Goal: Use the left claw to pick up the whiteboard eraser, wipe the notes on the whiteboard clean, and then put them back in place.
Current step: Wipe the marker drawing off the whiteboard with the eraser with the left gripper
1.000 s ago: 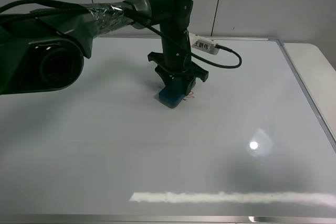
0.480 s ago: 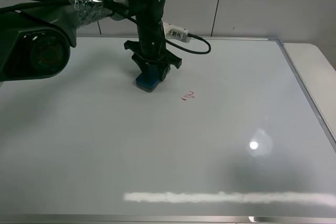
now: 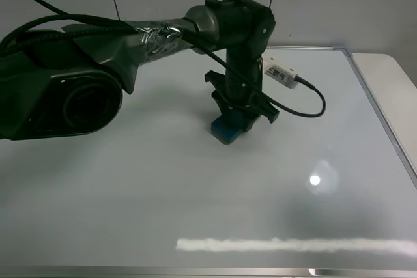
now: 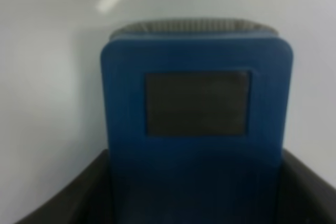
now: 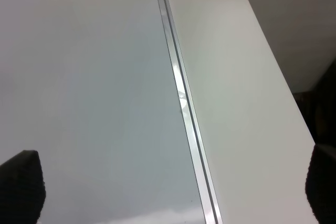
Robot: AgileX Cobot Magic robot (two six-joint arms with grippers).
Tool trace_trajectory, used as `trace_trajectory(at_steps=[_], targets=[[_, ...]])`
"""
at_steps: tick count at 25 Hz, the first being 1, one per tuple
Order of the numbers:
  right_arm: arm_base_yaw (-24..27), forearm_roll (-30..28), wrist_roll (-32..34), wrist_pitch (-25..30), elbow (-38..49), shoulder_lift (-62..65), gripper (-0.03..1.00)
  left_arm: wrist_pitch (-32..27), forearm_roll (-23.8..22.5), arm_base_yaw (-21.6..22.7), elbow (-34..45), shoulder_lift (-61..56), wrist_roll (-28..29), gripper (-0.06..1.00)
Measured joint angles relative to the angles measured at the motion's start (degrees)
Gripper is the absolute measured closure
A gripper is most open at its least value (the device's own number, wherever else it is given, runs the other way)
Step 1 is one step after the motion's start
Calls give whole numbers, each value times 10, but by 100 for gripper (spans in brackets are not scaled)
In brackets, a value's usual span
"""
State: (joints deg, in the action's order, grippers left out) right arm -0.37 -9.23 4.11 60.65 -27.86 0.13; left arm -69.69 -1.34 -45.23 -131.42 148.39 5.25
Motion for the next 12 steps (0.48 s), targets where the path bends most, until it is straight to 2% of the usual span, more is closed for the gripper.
trace_trajectory(at_steps=[5,12], targets=[[0,0,0,0,0,0,-2,0,47,-40,1,0,-4,39],[0,0,0,0,0,0,-2,0,58,-26,2,0,-11,39]])
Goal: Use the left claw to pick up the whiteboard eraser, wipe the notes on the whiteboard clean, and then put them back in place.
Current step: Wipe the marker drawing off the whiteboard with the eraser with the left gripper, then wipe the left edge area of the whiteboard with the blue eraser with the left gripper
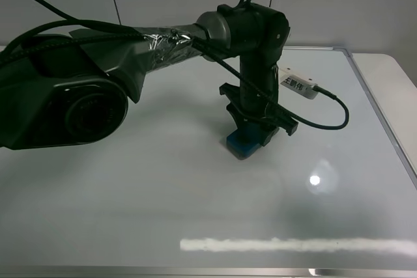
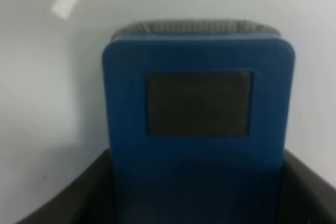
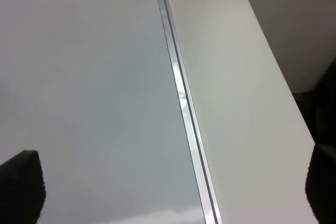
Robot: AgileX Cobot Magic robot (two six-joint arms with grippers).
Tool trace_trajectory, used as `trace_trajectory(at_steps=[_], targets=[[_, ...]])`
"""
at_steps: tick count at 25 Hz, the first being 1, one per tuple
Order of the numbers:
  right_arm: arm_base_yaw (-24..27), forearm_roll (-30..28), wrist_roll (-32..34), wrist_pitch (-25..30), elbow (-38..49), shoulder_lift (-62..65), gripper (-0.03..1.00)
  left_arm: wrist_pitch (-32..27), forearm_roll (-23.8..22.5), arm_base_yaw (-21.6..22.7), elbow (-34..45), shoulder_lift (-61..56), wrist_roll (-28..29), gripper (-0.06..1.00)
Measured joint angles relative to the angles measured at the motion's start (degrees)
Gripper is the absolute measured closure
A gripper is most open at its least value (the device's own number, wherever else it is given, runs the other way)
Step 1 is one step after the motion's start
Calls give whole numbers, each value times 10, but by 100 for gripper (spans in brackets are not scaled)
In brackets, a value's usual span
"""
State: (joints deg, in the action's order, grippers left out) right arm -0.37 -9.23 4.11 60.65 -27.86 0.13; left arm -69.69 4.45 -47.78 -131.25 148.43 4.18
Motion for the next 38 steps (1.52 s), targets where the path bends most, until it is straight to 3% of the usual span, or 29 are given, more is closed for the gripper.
trace_trajectory(at_steps=[4,12,24,33,38], targets=[[0,0,0,0,0,0,-2,0,-4,42,0,-2,-2,39],[0,0,0,0,0,0,-2,4,-72,151,41,-31,-2,39],[0,0,0,0,0,0,-2,10,-83,238,304,-183,-2,39],[0,0,0,0,0,0,-2,100,-62,323,509,-319,7,39],[0,0,0,0,0,0,-2,134,-44,379,572,-366,7,39]])
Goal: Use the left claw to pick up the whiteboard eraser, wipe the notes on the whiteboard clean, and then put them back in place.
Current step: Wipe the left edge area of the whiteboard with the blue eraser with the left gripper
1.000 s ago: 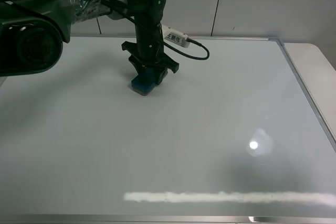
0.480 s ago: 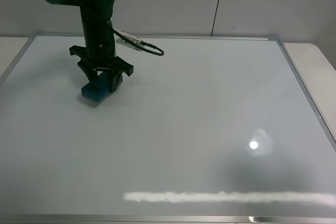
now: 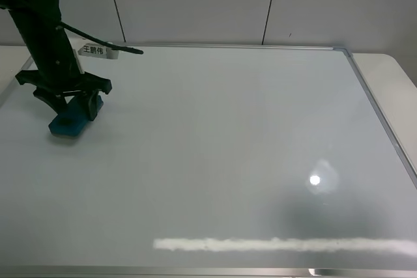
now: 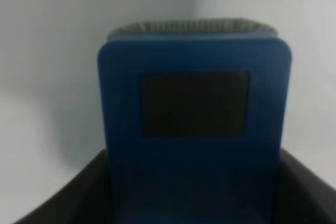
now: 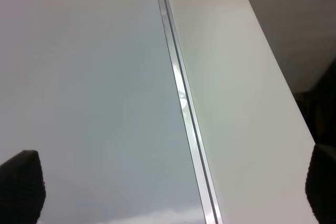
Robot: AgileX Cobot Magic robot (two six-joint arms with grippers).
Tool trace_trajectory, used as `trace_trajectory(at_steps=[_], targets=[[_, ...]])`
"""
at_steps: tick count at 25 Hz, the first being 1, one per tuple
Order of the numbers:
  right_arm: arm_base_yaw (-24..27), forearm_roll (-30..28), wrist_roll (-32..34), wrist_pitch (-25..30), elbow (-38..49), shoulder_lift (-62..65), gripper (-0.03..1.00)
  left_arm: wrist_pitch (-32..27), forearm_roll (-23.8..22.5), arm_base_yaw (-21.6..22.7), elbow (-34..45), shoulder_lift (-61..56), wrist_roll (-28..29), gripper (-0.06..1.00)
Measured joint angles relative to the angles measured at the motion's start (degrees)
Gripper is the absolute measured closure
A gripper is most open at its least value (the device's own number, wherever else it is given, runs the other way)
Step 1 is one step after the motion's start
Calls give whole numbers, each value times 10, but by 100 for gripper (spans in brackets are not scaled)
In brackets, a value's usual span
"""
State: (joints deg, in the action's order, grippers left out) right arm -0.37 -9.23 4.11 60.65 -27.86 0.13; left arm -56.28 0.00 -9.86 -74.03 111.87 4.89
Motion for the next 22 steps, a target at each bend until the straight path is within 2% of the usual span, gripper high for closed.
trace_trajectory(at_steps=[4,7,12,17,22], targets=[[0,0,0,0,0,0,-2,29,0,41,29,-8,0,39],[0,0,0,0,0,0,-2,66,0,53,47,-8,0,39],[0,0,0,0,0,0,-2,101,0,45,47,-8,-8,39],[0,0,0,0,0,0,-2,105,0,25,47,-8,-49,39],[0,0,0,0,0,0,-2,105,0,24,47,-8,-56,39]])
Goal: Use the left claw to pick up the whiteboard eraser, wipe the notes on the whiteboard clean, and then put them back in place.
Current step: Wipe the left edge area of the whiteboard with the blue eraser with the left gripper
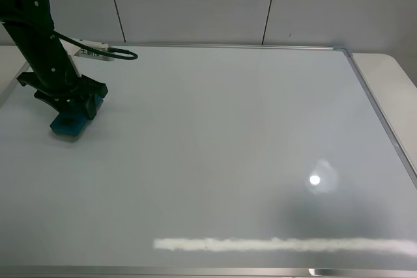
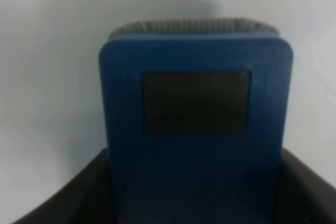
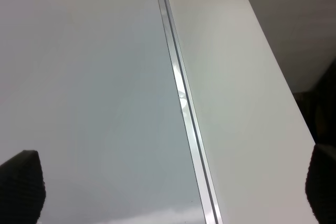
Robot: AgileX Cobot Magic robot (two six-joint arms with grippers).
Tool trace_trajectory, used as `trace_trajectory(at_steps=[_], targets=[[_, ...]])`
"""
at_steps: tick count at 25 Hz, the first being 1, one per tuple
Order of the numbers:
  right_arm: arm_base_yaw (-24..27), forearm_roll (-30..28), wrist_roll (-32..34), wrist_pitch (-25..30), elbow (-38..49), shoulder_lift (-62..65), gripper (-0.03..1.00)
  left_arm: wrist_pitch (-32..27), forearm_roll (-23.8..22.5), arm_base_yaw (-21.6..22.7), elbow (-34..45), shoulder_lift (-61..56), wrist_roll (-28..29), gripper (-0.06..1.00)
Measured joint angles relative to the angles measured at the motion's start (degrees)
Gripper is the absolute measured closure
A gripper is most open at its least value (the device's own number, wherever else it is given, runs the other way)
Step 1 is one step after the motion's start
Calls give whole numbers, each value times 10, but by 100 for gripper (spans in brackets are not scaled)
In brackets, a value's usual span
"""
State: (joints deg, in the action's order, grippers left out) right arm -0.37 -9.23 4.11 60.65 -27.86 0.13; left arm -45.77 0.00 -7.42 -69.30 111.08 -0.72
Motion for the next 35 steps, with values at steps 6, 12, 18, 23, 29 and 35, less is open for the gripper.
trace_trajectory(at_steps=[6,12,18,23,29,35], targets=[[0,0,0,0,0,0,-2,2,0,2,0,0,31,39],[0,0,0,0,0,0,-2,4,6,20,0,0,65,39],[0,0,0,0,0,0,-2,24,6,21,0,0,66,39],[0,0,0,0,0,0,-2,36,5,21,1,0,66,39],[0,0,0,0,0,0,-2,20,5,21,1,8,60,38],[0,0,0,0,0,0,-2,16,5,21,1,11,55,0]])
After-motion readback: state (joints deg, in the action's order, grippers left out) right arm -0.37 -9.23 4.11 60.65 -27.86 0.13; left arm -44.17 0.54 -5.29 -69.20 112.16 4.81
